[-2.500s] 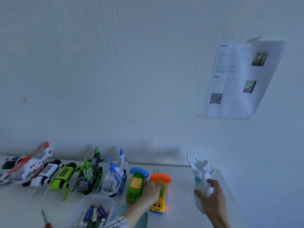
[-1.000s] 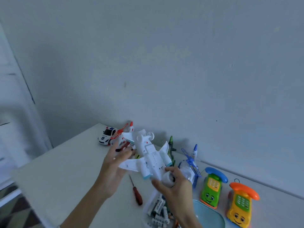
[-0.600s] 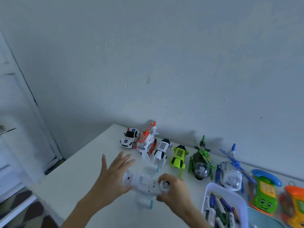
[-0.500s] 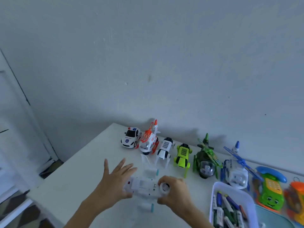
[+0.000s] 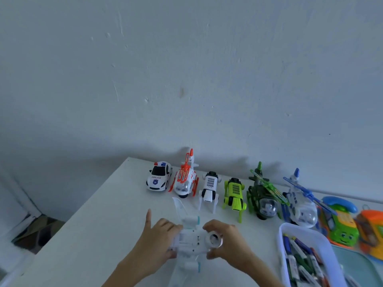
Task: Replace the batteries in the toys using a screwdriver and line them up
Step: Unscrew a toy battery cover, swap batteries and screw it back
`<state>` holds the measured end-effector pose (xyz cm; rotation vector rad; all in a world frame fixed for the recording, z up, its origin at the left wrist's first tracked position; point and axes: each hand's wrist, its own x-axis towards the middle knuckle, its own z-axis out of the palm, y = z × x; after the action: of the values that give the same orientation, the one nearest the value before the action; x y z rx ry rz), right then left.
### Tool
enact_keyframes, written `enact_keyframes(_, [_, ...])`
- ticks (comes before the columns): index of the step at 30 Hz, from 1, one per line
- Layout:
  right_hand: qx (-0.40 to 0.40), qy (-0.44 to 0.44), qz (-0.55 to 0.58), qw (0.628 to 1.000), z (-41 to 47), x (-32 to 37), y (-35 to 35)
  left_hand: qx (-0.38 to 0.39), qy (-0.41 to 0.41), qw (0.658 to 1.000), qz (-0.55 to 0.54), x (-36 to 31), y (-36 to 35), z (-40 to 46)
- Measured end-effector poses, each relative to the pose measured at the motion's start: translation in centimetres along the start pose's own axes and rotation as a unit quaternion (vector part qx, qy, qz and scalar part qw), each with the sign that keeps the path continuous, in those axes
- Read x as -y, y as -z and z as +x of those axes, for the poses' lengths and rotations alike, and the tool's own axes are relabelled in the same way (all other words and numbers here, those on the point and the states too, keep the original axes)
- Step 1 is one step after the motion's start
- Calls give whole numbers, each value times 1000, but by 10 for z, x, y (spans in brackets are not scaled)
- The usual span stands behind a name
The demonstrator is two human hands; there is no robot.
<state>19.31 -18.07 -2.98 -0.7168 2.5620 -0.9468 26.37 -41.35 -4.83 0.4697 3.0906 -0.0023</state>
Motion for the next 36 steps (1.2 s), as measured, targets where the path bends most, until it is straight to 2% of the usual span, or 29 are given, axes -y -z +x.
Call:
enact_keyframes(2, [-1, -14, -26, 1000, -7, -7, 9, -30, 2, 1000, 1, -4, -7, 2])
enact_keyframes(5, [-11, -96, -94, 991, -18, -18, 24, -41, 27, 999, -4, -9, -6, 4])
enact_keyframes(9, [90, -218, -225, 945, -30, -26, 29, -88, 60, 994, 0, -15, -4, 9])
enact_keyframes(11, [86, -229, -237, 940, -33, -31, 24, -86, 63, 994, 7, -17, -6, 8])
enact_keyframes(16, [33, -224, -205, 952, -41, -17, 32, -87, 78, 993, 22, -24, -9, 20])
enact_keyframes(18, [-20, -211, -170, 962, -40, 1, 44, -87, 82, 993, 23, -25, -9, 23])
enact_keyframes(22, [-162, -108, -84, 977, -35, 44, 68, -92, 55, 994, -10, -24, -9, 26])
enact_keyframes(24, [-205, -59, -17, 977, -30, 65, 72, -93, 60, 994, -15, -24, -8, 29])
enact_keyframes(26, [-202, -39, 82, 975, -21, 78, 66, -74, 67, 995, -27, -25, -7, 31])
enact_keyframes(28, [-198, -32, 133, 971, -12, 83, 55, -66, 67, 994, -50, -25, -5, 33])
enact_keyframes(30, [-205, -29, 145, 967, -3, 84, 45, -96, 74, 992, -34, -22, -6, 36])
enact_keyframes(35, [-244, -10, 105, 964, 12, 78, 30, -74, 73, 994, -45, -22, -3, 38])
enact_keyframes(36, [-243, -10, 103, 965, 13, 77, 29, -95, 67, 993, -30, -22, -2, 39])
